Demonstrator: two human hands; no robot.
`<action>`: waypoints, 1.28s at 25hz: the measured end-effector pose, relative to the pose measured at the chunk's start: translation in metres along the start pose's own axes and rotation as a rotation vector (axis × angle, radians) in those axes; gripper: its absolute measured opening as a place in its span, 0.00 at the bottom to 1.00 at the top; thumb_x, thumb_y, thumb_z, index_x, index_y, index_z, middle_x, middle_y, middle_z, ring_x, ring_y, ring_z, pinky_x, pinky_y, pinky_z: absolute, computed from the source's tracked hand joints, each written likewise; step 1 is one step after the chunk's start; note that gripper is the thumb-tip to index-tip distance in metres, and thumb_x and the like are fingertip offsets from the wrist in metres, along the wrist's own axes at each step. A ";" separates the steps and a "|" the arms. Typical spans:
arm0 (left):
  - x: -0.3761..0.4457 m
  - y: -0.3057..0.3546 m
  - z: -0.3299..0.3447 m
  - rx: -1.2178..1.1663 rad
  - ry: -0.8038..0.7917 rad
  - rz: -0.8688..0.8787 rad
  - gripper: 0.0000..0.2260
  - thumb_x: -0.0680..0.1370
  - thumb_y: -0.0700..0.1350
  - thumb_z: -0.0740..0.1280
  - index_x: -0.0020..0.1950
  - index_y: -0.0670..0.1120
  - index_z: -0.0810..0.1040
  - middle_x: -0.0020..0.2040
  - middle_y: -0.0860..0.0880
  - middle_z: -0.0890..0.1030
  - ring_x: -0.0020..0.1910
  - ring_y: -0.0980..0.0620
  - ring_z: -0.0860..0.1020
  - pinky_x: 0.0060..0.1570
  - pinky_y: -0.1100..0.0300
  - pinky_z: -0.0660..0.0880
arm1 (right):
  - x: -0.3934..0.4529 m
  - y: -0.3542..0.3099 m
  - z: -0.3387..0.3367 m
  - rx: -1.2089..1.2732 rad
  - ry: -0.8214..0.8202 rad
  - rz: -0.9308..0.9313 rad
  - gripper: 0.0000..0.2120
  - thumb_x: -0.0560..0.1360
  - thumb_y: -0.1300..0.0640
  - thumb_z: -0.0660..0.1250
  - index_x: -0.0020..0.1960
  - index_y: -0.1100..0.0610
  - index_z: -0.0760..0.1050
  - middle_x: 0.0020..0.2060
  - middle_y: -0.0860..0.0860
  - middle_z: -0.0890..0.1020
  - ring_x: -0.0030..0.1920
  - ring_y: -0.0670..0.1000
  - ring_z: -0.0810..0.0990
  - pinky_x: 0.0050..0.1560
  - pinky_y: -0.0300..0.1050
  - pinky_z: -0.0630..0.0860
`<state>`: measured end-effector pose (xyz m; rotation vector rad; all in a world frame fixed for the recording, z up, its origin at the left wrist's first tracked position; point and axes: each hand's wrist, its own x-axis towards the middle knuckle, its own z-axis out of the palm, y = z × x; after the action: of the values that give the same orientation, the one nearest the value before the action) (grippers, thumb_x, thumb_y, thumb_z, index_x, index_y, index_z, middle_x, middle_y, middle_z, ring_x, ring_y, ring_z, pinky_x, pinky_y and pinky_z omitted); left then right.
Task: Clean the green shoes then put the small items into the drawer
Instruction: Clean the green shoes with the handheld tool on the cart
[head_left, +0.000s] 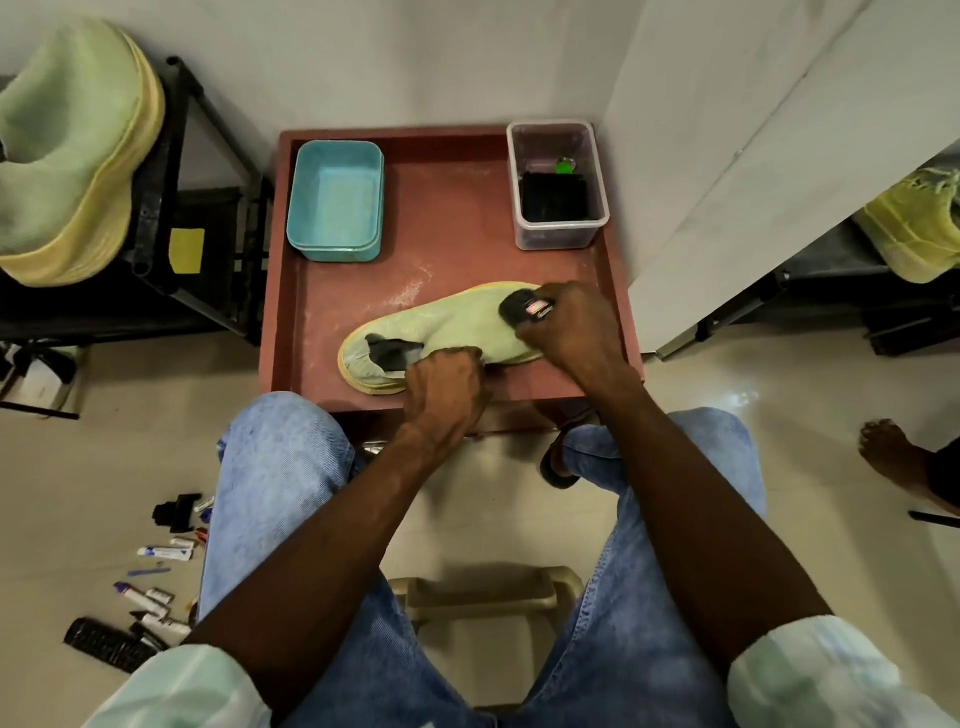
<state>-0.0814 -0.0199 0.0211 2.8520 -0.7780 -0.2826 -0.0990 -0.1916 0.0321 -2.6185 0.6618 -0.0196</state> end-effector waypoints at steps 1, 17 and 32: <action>0.001 0.000 0.000 0.004 0.005 -0.012 0.13 0.77 0.46 0.62 0.59 0.48 0.81 0.50 0.43 0.84 0.51 0.41 0.81 0.46 0.55 0.74 | 0.005 0.004 -0.005 -0.037 0.122 0.070 0.24 0.65 0.46 0.72 0.59 0.54 0.80 0.52 0.55 0.83 0.51 0.56 0.79 0.48 0.44 0.71; 0.005 0.008 -0.004 0.065 -0.028 -0.004 0.12 0.75 0.46 0.63 0.56 0.47 0.81 0.49 0.42 0.83 0.49 0.40 0.80 0.41 0.57 0.66 | 0.005 0.011 -0.033 0.274 -0.172 0.173 0.28 0.66 0.52 0.77 0.64 0.56 0.75 0.55 0.53 0.81 0.50 0.52 0.80 0.49 0.45 0.78; 0.007 0.005 0.002 0.043 -0.013 0.010 0.11 0.74 0.46 0.64 0.53 0.47 0.81 0.47 0.42 0.83 0.47 0.40 0.80 0.42 0.56 0.71 | 0.008 -0.011 -0.003 0.211 -0.176 -0.073 0.31 0.65 0.50 0.75 0.66 0.53 0.74 0.56 0.50 0.81 0.52 0.50 0.79 0.52 0.46 0.79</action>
<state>-0.0787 -0.0277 0.0196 2.8886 -0.8099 -0.2874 -0.0872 -0.1877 0.0389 -2.4062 0.4760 0.1123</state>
